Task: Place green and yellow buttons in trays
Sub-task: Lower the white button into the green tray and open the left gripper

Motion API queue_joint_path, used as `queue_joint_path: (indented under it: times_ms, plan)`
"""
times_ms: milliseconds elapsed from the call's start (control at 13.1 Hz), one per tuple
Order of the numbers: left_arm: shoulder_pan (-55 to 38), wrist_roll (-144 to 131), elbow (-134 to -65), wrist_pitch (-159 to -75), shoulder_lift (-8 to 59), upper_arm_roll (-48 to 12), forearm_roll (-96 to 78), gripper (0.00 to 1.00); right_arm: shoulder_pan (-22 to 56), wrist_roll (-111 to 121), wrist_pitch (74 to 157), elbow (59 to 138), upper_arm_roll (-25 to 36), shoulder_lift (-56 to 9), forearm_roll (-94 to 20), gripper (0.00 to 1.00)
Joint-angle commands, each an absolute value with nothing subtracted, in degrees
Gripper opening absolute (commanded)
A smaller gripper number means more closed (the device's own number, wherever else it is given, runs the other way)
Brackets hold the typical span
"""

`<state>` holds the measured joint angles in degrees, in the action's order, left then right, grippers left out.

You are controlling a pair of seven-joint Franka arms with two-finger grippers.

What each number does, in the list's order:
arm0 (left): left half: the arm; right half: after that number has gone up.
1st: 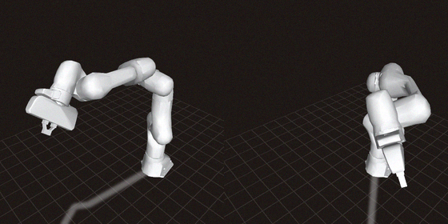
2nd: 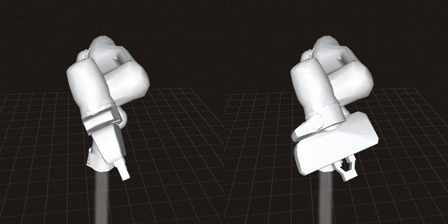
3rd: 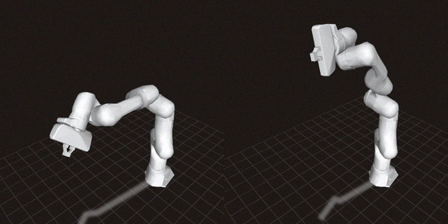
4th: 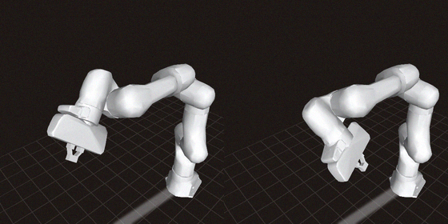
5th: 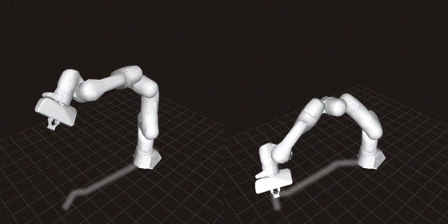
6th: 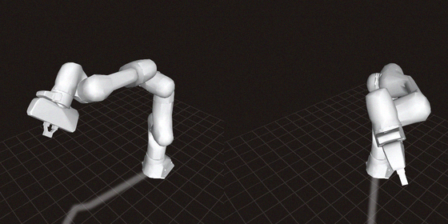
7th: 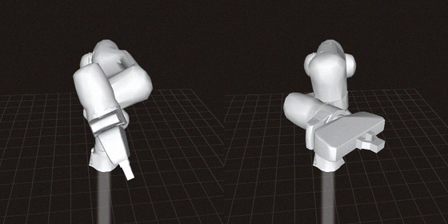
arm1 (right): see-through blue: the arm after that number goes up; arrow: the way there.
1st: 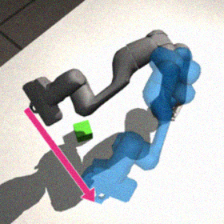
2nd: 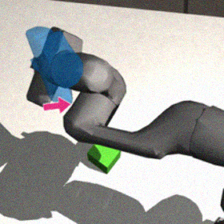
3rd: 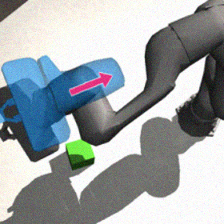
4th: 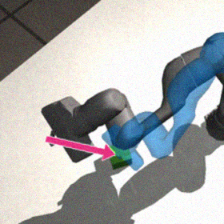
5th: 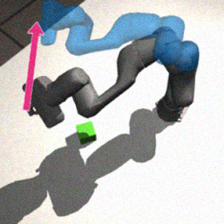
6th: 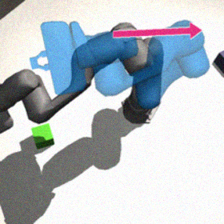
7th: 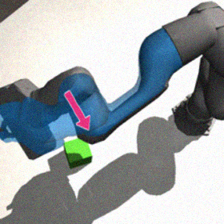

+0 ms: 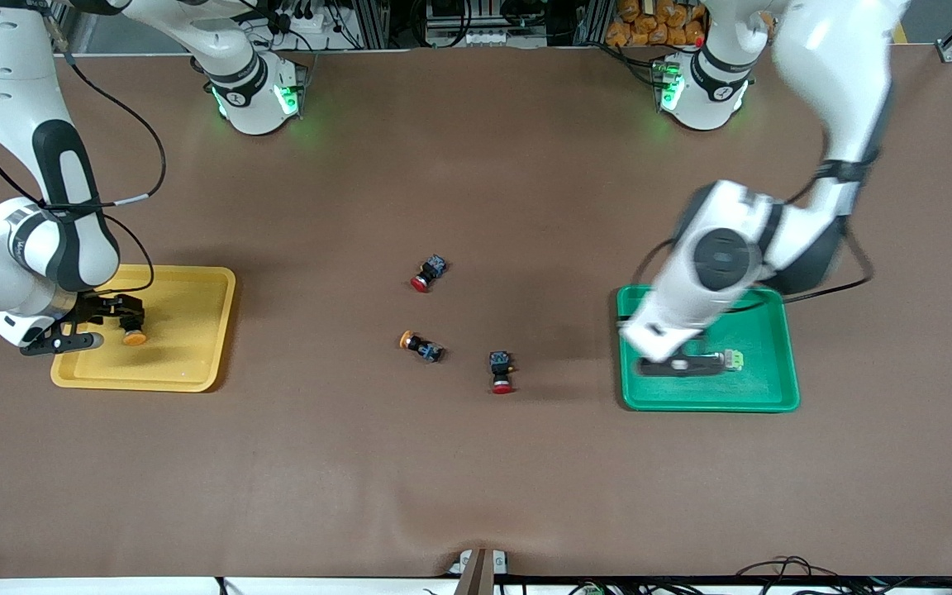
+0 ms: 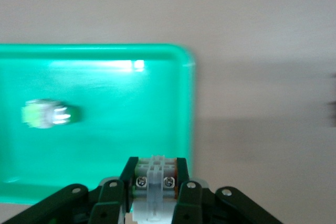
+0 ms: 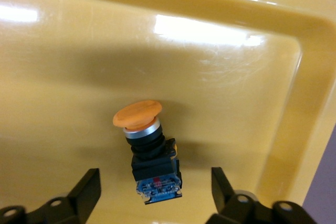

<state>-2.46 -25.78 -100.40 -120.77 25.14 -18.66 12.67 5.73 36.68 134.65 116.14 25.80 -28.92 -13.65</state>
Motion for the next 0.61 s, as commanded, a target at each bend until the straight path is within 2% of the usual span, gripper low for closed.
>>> queue_joint_path:
  times_ms: [0, 229, 533]
  plan:
    - [4.8, -20.5, -108.2, -122.6, 20.5, -19.7, 11.7, 0.00, 5.6, 37.6, 127.6, 112.3, 25.8, -29.1, -15.3, 0.99]
    - [10.3, -17.2, -113.2, -127.5, 20.7, -19.7, 11.8, 0.00, 6.3, 36.1, 121.0, 110.2, 25.9, -28.1, -15.3, 1.00]
    - [14.1, -15.5, -118.9, -137.4, 21.7, -19.6, 12.0, 0.00, 8.9, 28.1, 119.2, 110.2, 25.8, -27.2, -15.3, 1.00]
